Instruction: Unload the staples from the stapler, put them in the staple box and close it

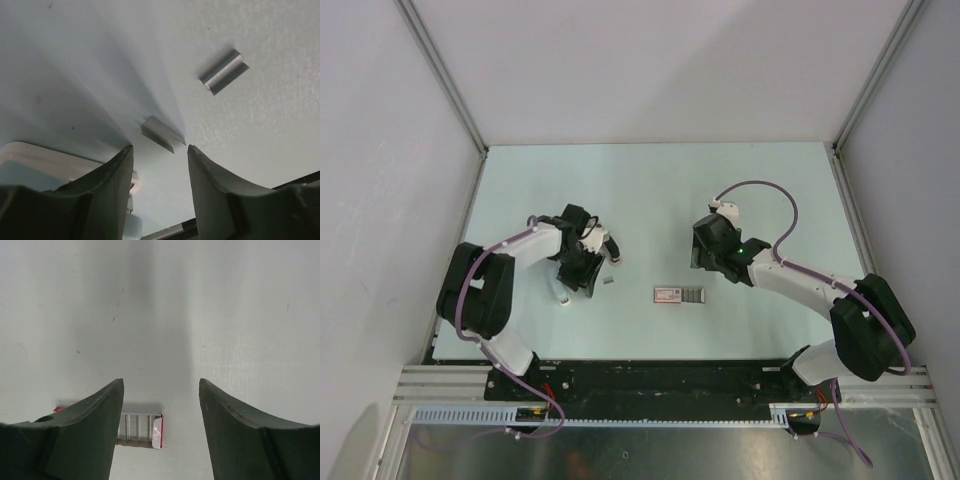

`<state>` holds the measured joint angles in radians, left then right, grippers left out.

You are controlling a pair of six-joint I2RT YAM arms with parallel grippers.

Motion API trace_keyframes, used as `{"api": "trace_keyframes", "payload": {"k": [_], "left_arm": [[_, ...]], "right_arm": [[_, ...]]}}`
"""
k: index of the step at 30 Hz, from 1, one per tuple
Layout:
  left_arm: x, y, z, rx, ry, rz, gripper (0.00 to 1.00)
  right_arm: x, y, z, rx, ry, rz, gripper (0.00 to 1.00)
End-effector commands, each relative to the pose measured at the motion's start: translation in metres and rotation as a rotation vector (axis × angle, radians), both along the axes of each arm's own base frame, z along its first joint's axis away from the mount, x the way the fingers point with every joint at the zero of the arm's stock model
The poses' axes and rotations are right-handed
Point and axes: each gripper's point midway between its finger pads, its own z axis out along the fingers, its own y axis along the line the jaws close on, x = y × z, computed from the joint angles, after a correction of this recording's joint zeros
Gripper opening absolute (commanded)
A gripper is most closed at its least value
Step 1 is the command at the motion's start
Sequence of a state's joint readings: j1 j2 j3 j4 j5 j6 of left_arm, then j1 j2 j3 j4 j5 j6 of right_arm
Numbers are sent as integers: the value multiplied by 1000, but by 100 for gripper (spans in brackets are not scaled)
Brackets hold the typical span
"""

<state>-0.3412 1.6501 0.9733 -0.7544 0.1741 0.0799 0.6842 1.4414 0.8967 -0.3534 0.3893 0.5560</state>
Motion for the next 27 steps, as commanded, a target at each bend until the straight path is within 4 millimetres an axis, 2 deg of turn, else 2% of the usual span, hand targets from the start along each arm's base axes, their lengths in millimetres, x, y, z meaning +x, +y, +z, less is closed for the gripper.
{"api": "trace_keyframes", "payload": {"k": [1, 9, 16, 27], "left_arm": [[0, -10, -4, -46, 71, 64, 51], [-6, -27, -7, -130, 150, 57, 49], [-5, -30, -6, -143, 165, 54, 49], [13, -27, -3, -106, 111, 48, 46]], "right_arm": [[9, 4, 5, 27, -34, 8, 66], [11, 10, -2, 38, -19, 22, 66], [12, 12, -2, 50, -22, 31, 66], [11, 11, 2, 51, -28, 33, 66]]}}
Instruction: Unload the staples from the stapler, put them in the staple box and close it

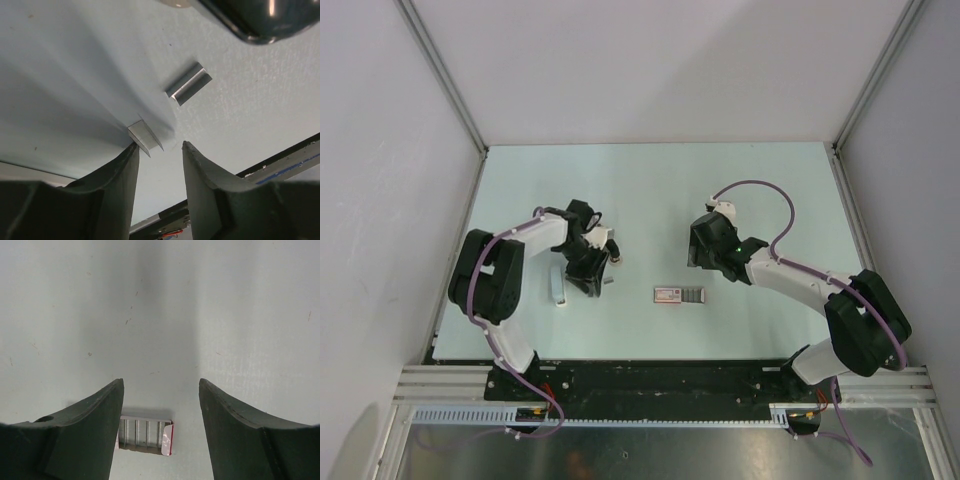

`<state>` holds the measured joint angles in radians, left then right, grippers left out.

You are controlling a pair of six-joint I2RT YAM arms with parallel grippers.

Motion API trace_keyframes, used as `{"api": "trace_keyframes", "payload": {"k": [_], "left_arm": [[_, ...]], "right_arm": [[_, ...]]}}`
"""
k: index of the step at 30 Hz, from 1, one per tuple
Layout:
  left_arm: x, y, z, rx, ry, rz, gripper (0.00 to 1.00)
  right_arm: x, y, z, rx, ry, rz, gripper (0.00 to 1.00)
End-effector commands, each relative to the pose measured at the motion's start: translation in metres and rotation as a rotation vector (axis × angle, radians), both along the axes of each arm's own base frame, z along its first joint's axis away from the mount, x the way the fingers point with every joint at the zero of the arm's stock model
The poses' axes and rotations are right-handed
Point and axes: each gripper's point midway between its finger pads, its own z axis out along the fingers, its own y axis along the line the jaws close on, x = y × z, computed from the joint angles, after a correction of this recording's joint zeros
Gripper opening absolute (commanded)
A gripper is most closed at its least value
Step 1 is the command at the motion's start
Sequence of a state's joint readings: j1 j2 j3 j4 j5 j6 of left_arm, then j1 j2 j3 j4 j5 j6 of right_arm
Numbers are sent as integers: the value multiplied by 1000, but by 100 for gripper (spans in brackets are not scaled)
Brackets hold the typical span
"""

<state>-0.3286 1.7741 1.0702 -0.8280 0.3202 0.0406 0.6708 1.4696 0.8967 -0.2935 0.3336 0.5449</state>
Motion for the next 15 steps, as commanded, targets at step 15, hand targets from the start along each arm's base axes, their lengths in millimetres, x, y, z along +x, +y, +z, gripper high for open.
{"api": "trace_keyframes", "payload": {"k": [15], "left_arm": [[22, 1, -8, 55, -61, -8, 34]], "right_arm": [[4, 6, 7, 0, -42, 25, 63]]}}
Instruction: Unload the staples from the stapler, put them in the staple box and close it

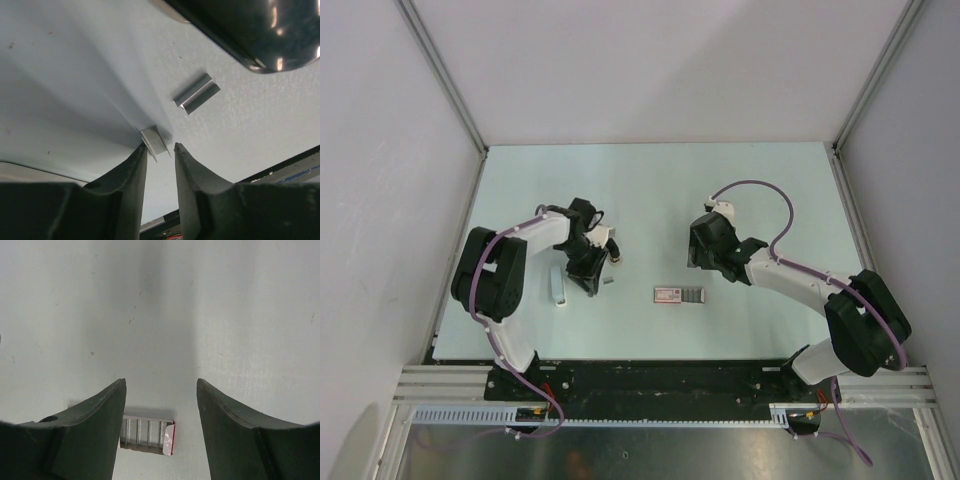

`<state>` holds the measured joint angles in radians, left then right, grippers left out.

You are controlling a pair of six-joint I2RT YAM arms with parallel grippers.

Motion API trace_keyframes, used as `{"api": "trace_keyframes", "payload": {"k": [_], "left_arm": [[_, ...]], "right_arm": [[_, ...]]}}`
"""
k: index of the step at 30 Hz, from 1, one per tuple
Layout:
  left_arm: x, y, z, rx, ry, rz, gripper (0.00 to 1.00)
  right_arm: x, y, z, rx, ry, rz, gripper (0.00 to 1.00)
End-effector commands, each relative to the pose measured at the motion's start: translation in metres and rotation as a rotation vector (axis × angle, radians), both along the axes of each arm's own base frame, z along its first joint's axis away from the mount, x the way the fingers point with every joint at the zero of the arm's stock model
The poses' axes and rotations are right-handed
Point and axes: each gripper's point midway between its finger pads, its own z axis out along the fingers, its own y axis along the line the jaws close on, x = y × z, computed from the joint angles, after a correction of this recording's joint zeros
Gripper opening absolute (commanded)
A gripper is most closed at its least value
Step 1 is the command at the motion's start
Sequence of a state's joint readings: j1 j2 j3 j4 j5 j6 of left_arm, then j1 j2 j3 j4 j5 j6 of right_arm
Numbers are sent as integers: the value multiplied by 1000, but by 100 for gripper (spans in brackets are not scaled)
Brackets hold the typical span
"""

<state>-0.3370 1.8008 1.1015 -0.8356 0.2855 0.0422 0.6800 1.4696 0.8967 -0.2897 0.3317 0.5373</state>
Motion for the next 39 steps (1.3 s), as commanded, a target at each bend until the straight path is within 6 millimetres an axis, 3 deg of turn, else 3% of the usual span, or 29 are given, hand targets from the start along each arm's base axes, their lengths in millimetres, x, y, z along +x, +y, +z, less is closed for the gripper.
{"api": "trace_keyframes", "payload": {"k": [1, 9, 14, 19, 23, 28, 31, 34, 39], "left_arm": [[14, 0, -6, 26, -56, -2, 33], [6, 1, -7, 33, -64, -42, 24], [-1, -10, -4, -10, -63, -92, 11], [12, -29, 29, -112, -154, -124, 9], [31, -51, 87, -234, -285, -142, 8], [44, -83, 189, -461, -461, -174, 7], [37, -102, 250, -636, -525, -218, 7], [26, -116, 300, -794, -537, -264, 7], [12, -130, 351, -984, -477, -301, 6]], "right_arm": [[5, 3, 6, -1, -39, 8, 62], [6, 2, 7, -3, -44, 3, 61], [6, 3, 11, 7, -53, 4, 60], [8, 7, 30, 49, -99, 33, 60], [12, 16, 66, 133, -185, 90, 61], [9, 39, 129, 321, -320, 230, 63], [-4, 60, 173, 478, -398, 372, 63], [-22, 78, 209, 613, -453, 495, 64], [-54, 99, 261, 785, -546, 670, 66]]}}
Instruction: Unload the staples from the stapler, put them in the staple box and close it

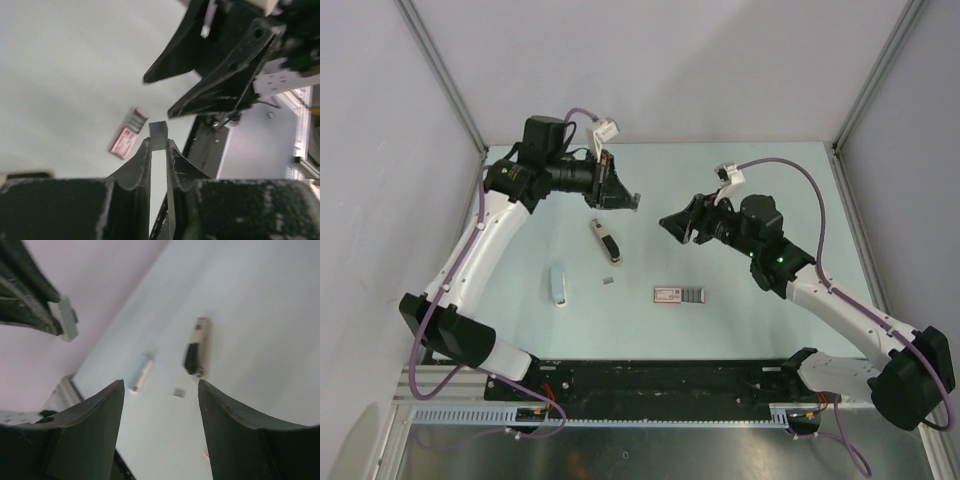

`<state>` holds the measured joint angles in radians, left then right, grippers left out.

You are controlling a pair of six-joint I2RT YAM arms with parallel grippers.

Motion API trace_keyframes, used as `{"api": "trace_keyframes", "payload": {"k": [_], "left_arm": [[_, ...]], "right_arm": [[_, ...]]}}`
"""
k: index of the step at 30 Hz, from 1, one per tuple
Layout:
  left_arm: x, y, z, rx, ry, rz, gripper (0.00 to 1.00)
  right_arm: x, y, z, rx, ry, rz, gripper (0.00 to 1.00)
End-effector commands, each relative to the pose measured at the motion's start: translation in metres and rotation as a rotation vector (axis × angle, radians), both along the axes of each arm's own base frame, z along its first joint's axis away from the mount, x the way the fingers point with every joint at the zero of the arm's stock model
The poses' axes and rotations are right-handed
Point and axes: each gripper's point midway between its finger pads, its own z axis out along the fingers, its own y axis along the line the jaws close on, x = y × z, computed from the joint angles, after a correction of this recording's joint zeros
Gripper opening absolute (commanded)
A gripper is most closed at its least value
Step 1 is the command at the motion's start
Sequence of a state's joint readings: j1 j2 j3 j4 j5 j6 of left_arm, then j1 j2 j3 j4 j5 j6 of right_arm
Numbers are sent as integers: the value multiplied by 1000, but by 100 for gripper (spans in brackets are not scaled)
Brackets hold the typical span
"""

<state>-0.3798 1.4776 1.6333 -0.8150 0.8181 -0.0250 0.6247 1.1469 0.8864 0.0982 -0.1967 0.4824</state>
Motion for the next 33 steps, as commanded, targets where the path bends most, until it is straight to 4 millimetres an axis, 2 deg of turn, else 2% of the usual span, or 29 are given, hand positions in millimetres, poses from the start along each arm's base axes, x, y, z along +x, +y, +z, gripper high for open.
{"api": "trace_keyframes", "payload": {"k": [1, 7, 12, 20, 33], "left_arm": [[-30, -16, 51, -187, 82, -169, 6], [-38, -21, 81, -267, 94, -228, 6], [-44, -22, 85, -291, 114, -259, 6], [-60, -20, 83, -313, 127, -326, 6], [-87, -21, 84, -348, 148, -446, 8]], "right_arm": [[-42, 28, 79, 219, -181, 246, 66], [-68, 36, 120, 351, -255, 334, 67], [-78, 37, 140, 423, -290, 369, 67], [-77, 25, 158, 470, -326, 325, 66], [-61, 26, 161, 516, -310, 268, 65]]}}
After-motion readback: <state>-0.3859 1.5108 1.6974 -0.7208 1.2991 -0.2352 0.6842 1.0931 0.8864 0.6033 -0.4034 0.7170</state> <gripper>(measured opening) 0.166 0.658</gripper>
